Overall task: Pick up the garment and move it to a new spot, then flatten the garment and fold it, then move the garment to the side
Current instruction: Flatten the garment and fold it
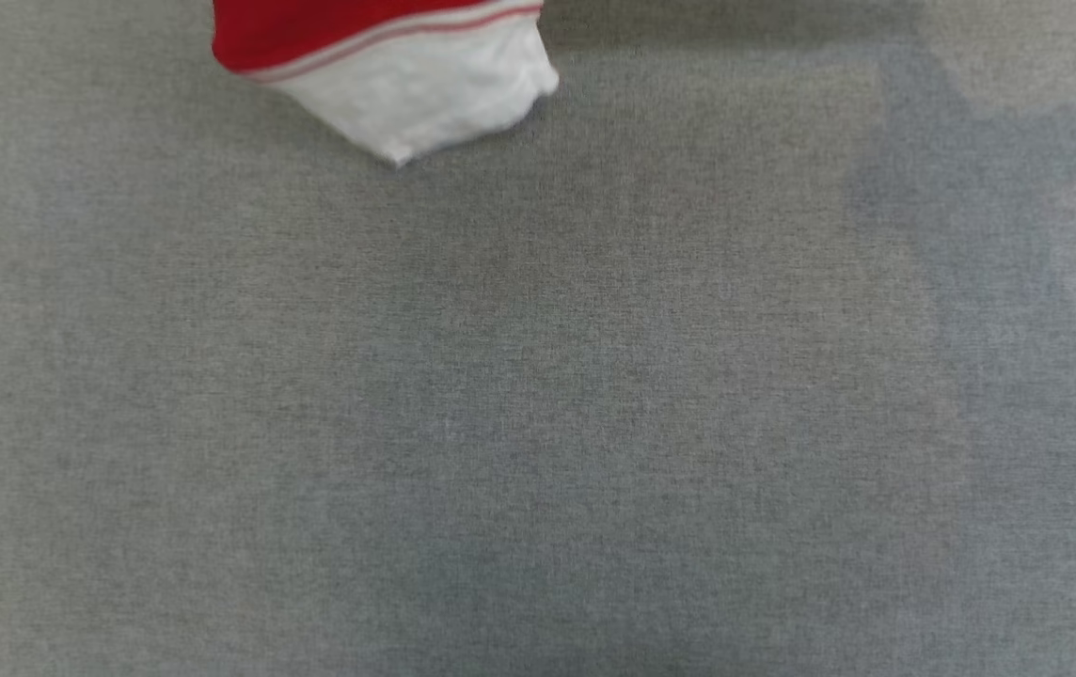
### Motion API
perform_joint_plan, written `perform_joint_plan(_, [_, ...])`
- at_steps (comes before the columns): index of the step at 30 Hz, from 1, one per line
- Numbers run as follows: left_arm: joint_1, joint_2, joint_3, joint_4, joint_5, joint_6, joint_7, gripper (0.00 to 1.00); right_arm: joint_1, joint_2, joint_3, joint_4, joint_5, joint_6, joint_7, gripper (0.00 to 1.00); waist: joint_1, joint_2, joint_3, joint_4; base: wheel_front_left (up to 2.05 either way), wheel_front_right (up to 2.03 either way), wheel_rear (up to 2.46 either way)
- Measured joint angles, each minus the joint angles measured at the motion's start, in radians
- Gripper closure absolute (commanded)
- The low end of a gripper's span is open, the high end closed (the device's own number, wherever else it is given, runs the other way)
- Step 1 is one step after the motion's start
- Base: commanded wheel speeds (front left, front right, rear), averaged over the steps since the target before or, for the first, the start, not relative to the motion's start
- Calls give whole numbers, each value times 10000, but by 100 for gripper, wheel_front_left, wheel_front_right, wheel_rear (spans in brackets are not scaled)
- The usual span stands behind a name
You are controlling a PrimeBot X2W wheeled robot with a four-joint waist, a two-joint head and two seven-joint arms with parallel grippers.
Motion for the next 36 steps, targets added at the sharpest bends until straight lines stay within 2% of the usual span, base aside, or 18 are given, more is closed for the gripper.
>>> perform_joint_plan(8, [-3326, 150, -828, 2297, -150, 0, -683, 100, -3125, 470, 924, 2196, -869, 0, -934, 100, 0, 0, 1296, -225, 0, 0, 0])
perform_joint_plan(11, [-4080, 174, -1068, 3024, -284, 0, -945, 100, -4048, 594, 1231, 2949, -1016, 0, -1390, 100, 0, 0, 1657, -293, 0, 0, 0])
perform_joint_plan(16, [-4582, 228, -1417, 4019, -562, -2, -1310, 100, -4738, 780, 1705, 4073, -1024, 0, -2052, 100, 0, 0, 2080, -372, 0, 0, 0])
perform_joint_plan(22, [-4433, 349, -2048, 4592, -1009, -2, -1559, 100, -4711, 878, 2481, 4955, -619, 0, -2631, 100, -1, 0, 2362, -393, 0, 0, 0])
perform_joint_plan(26, [-3728, 481, -2171, 4633, -1312, -2, -1636, 100, -4153, 947, 2964, 5214, -242, 0, -2974, 100, -1, 0, 2370, -410, 0, 0, 0])
perform_joint_plan(36, [-173, 882, -1475, 3168, -1870, -2, -1645, 100, -1654, 1018, 4184, 5444, 867, 0, -3549, 100, 0, 0, 1821, -391, 0, 0, 0])
